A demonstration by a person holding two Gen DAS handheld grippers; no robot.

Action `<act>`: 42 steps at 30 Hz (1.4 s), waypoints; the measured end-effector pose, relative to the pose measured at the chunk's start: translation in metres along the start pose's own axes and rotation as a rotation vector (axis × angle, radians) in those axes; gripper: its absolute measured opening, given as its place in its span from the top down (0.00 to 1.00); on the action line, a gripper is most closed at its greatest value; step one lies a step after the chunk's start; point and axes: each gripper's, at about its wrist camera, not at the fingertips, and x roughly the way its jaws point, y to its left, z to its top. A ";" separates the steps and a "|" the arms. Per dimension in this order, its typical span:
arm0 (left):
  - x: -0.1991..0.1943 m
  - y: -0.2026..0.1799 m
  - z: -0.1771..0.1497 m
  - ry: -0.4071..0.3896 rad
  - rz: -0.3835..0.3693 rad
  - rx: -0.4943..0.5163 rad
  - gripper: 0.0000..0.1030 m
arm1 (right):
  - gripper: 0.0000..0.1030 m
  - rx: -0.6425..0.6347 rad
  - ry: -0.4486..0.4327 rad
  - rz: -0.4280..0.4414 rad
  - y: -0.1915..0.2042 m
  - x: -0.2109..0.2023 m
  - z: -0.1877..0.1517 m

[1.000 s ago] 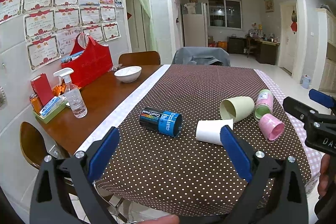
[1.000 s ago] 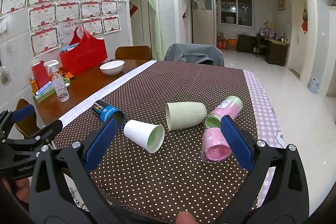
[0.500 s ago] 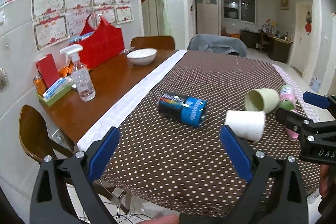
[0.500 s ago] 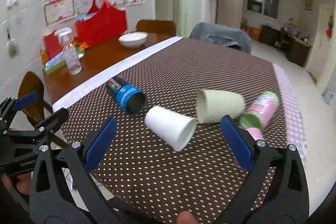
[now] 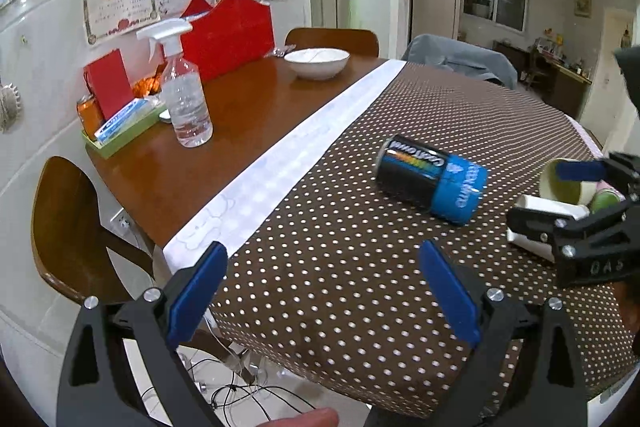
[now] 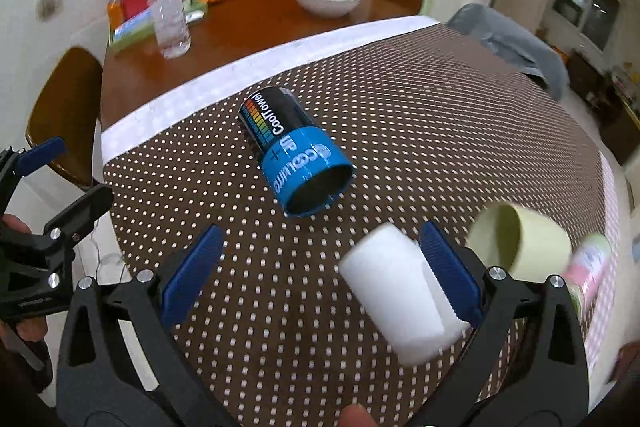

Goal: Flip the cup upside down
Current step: 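Reach the right gripper to the black-blue CoolTowel can and close on it, then lift the can with the right gripper and carry it toward the left gripper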

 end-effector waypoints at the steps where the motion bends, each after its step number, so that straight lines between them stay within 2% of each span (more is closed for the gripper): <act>1: 0.005 0.003 0.001 0.005 0.006 -0.005 0.08 | 0.06 -0.021 0.020 0.005 0.003 0.008 0.007; 10: 0.030 0.022 0.003 0.044 0.018 -0.045 0.08 | 0.06 -0.173 0.175 0.022 0.014 0.070 0.052; 17: 0.042 0.034 0.003 0.068 0.023 -0.074 0.08 | 0.07 -0.259 0.253 0.036 0.026 0.104 0.063; 18: 0.043 0.035 0.004 0.070 0.024 -0.076 0.08 | 0.09 -0.263 0.257 0.043 0.027 0.107 0.063; 19: 0.043 0.035 0.004 0.070 0.025 -0.076 0.08 | 0.17 -0.265 0.264 0.046 0.028 0.111 0.065; 20: 0.043 0.036 0.005 0.069 0.026 -0.077 0.08 | 0.30 -0.263 0.271 0.050 0.029 0.114 0.066; 21: 0.044 0.036 0.006 0.069 0.028 -0.078 0.08 | 0.30 -0.259 0.273 0.049 0.029 0.118 0.067; 28: 0.045 0.029 0.010 0.073 0.033 -0.079 0.08 | 0.33 -0.193 0.241 0.106 0.021 0.108 0.061; 36: 0.026 0.013 0.013 0.047 0.034 -0.052 0.08 | 0.36 -0.131 0.190 0.181 0.010 0.065 0.041; 42: 0.013 -0.001 0.012 0.035 0.027 -0.035 0.08 | 0.36 -0.128 0.154 0.191 0.008 0.029 0.020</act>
